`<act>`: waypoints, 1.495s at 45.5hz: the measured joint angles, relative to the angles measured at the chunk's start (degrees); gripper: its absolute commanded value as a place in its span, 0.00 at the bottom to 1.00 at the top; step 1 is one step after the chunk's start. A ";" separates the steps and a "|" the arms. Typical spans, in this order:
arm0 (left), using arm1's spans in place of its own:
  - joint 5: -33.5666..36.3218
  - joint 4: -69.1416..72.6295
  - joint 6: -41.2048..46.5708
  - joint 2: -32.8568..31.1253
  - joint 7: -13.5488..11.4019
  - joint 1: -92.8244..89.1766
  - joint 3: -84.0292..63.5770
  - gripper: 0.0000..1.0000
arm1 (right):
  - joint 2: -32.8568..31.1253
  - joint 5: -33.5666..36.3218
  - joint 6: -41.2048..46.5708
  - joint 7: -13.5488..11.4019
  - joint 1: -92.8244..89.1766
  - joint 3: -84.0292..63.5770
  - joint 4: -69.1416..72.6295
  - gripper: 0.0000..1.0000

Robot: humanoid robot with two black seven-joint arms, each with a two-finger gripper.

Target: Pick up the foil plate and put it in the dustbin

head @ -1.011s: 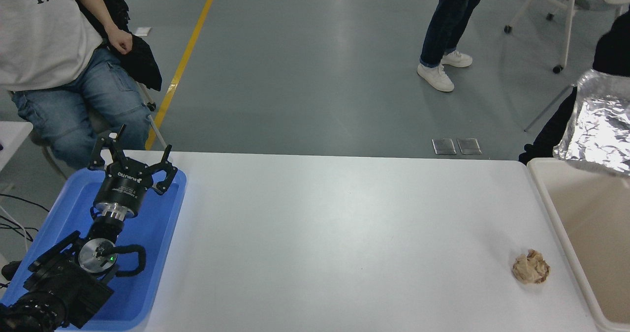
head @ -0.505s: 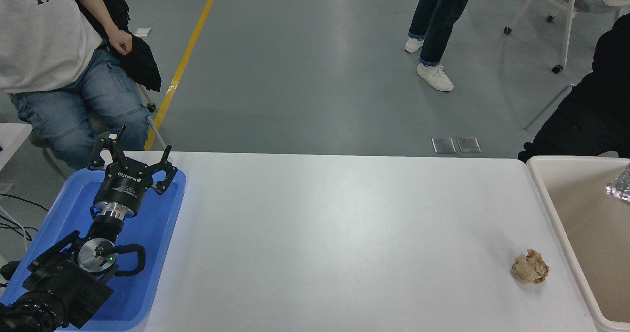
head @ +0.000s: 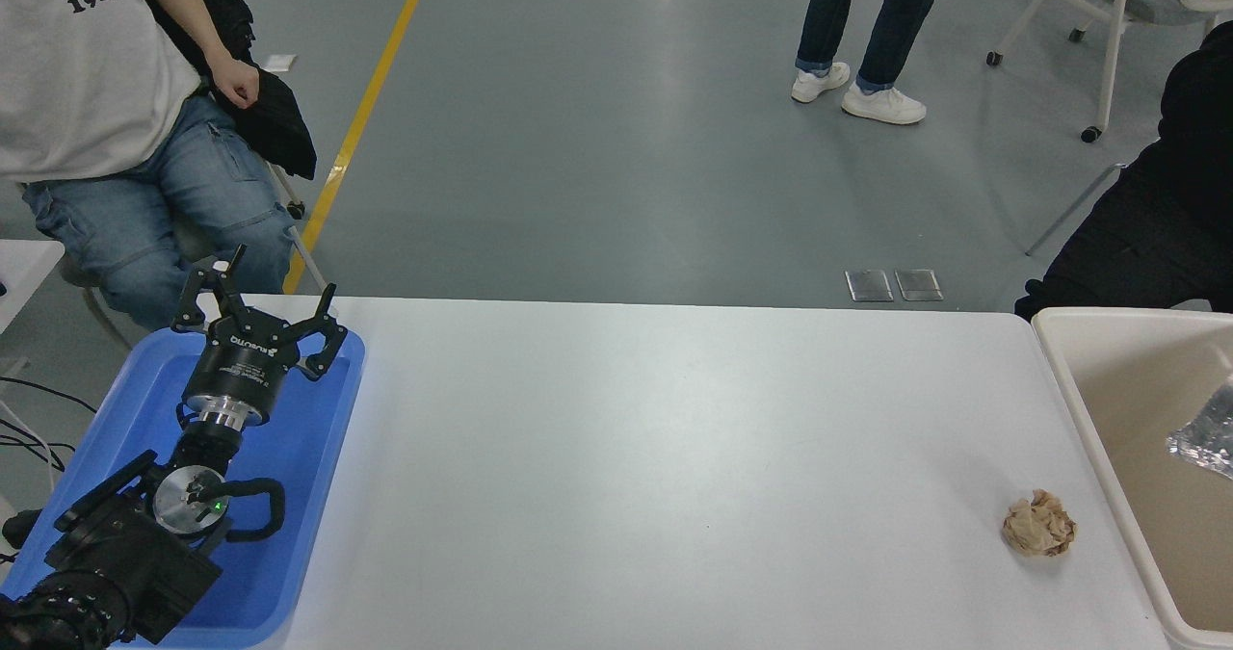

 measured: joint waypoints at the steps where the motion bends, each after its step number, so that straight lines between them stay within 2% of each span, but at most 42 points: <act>1: 0.00 0.00 0.00 0.00 0.00 0.00 0.00 1.00 | 0.02 0.00 0.00 0.00 -0.03 0.00 0.00 1.00; 18: 0.00 -0.02 0.00 0.00 0.00 0.00 0.02 1.00 | -0.70 -0.59 0.51 0.18 5.02 -3.36 2.74 1.00; 31: 0.00 -0.02 0.00 -0.01 0.00 -0.01 0.02 1.00 | -2.82 -0.88 2.88 0.50 31.64 -17.15 19.32 1.00; 40: -0.03 -0.04 0.00 -0.03 -0.01 -0.01 0.02 1.00 | -1.34 -1.28 6.05 0.53 49.38 -22.11 33.29 1.00; 47: -0.01 -0.03 0.00 -0.04 0.00 0.00 0.02 1.00 | -0.21 -2.99 11.50 0.43 60.28 -24.65 42.85 1.00; 68: -0.02 -0.01 0.00 0.00 0.00 0.00 0.02 1.00 | 0.28 -5.12 38.60 0.05 87.84 -35.79 69.03 1.00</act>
